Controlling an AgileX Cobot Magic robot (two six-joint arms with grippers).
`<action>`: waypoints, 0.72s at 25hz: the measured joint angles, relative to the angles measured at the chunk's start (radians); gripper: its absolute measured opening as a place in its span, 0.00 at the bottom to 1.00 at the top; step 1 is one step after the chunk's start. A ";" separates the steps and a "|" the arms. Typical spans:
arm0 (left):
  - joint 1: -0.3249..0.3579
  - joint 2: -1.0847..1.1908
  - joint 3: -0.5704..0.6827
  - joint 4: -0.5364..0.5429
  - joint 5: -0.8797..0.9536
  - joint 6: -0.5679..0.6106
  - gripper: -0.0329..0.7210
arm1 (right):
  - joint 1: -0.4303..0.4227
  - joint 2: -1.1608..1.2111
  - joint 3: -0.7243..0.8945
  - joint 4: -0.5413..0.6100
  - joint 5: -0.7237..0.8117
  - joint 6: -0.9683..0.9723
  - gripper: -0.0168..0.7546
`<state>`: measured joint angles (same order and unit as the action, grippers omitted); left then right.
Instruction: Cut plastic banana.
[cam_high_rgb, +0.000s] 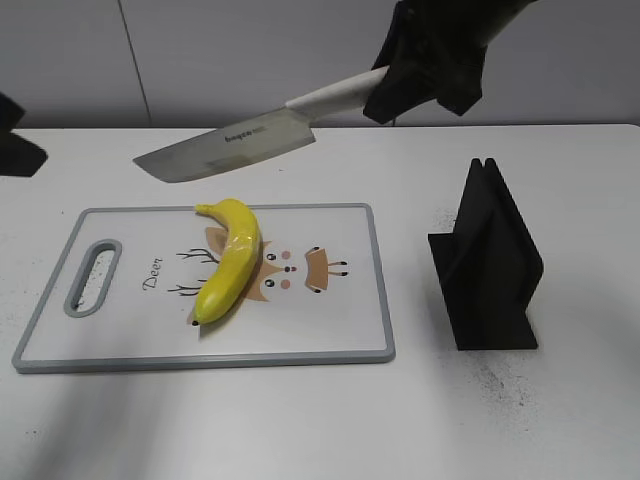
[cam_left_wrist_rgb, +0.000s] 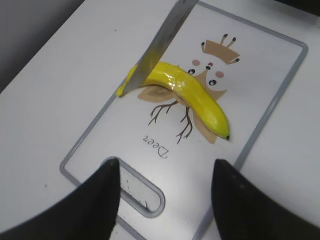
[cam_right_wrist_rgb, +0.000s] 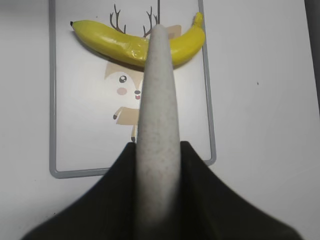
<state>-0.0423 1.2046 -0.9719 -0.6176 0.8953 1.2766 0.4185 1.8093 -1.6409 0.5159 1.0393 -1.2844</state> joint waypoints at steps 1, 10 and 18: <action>0.000 0.041 -0.036 -0.018 0.012 0.046 0.78 | 0.000 0.009 -0.002 0.013 -0.001 -0.014 0.24; -0.022 0.356 -0.234 -0.097 0.107 0.257 0.78 | 0.000 0.077 -0.007 0.130 -0.005 -0.108 0.24; -0.090 0.473 -0.256 -0.021 0.025 0.301 0.76 | 0.000 0.078 -0.015 0.145 -0.024 -0.125 0.24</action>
<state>-0.1323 1.6780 -1.2280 -0.6384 0.9203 1.5775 0.4185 1.8871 -1.6557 0.6613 1.0151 -1.4099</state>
